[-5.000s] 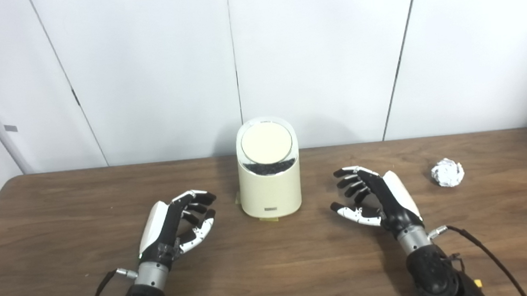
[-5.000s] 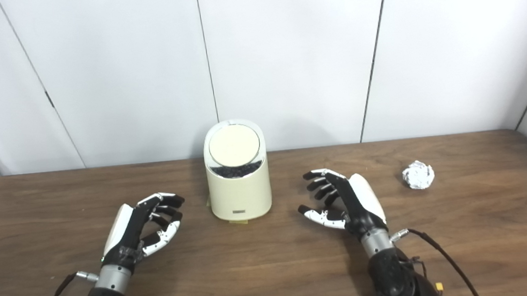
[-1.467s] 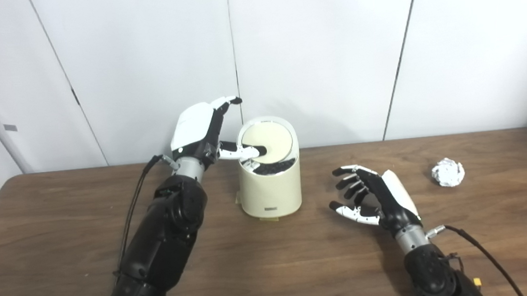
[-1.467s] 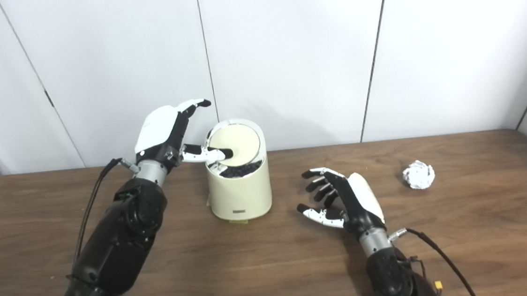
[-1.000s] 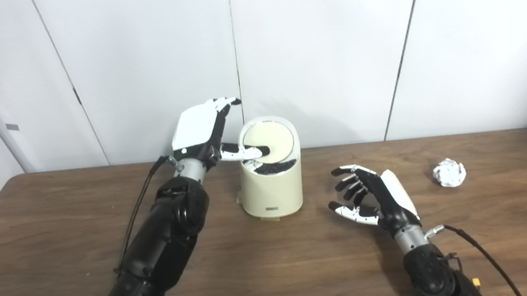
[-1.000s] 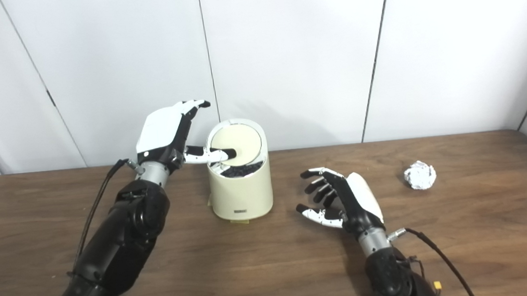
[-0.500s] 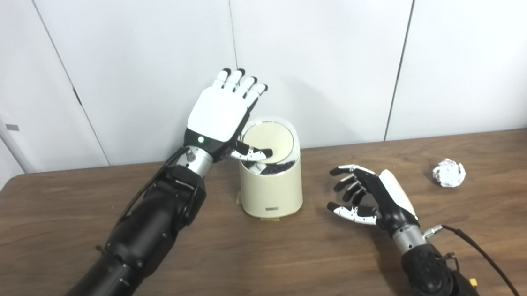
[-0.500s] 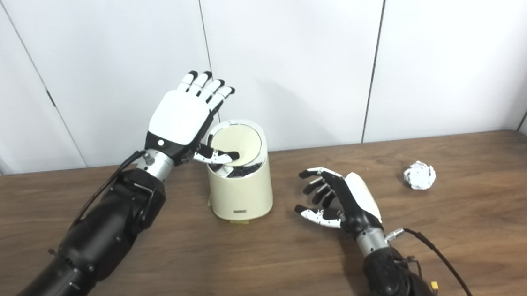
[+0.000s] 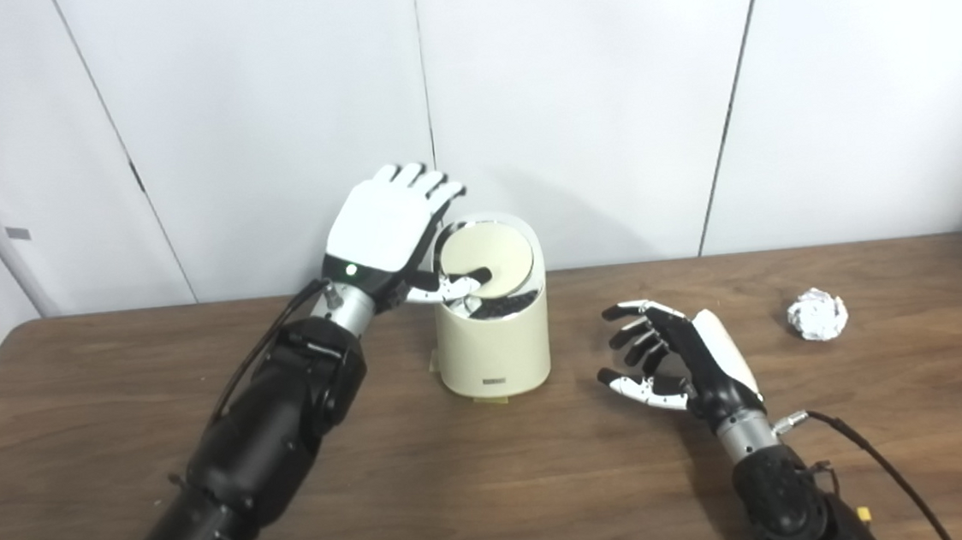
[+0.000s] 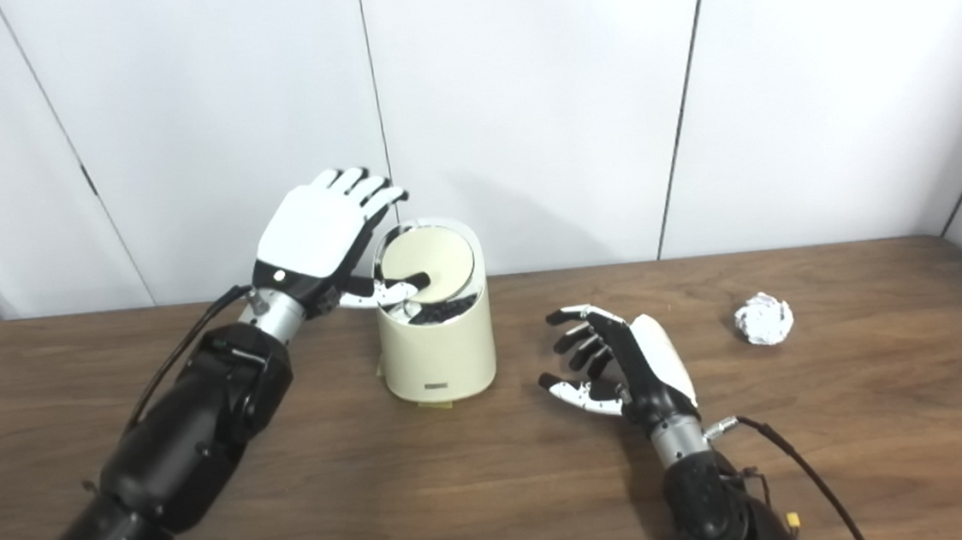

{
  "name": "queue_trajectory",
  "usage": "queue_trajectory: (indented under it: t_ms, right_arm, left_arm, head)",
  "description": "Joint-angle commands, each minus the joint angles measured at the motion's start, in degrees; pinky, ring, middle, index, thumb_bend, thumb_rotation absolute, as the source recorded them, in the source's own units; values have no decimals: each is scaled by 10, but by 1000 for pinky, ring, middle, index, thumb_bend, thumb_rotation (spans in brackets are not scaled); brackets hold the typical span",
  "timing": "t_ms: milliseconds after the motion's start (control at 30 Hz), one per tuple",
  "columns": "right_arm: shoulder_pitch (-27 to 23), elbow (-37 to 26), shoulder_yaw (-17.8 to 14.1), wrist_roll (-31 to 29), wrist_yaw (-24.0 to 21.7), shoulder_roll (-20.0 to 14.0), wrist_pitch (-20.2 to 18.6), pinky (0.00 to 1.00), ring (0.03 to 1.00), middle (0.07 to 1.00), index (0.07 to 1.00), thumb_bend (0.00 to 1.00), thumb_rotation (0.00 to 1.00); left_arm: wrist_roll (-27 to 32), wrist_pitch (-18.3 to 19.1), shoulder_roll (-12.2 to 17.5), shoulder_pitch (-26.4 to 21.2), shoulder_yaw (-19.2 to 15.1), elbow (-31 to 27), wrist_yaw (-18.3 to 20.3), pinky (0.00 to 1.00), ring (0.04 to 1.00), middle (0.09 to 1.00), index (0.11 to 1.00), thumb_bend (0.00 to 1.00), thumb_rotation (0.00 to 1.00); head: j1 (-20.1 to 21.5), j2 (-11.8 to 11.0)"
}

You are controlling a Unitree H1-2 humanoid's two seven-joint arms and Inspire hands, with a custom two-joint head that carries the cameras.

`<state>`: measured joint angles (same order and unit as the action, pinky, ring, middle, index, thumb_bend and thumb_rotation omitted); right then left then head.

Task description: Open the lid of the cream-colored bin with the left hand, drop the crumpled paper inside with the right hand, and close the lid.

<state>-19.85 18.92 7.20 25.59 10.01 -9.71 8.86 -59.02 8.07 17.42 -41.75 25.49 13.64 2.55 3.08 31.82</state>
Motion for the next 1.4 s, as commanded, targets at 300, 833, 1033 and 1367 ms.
queue_trajectory:
  t_ms: [300,833,1033,1367]
  right_arm:
    - [-24,-11,-3,-1,5,-4,11,416,529,608,699,344,159]
    - [-23,-32,-6,-7,-13,-6,-9,450,565,634,692,354,153]
    - [-33,-112,-14,0,-54,-19,-81,532,657,746,743,480,154]
    - [-103,-237,14,122,-185,-133,-227,673,843,897,874,928,359]
  left_arm:
    - [137,120,-62,-60,-155,-105,35,1000,1000,1000,999,700,1000]
    - [383,-27,-70,75,-254,-153,1,809,873,877,879,360,963]
    - [415,-125,-56,167,-269,-136,-22,708,777,786,789,252,698]
    - [431,-167,-48,253,-273,-122,-36,654,749,765,760,235,550]
  head:
    - [1,-2]
    - [3,-1]
    - [4,0]
    - [13,0]
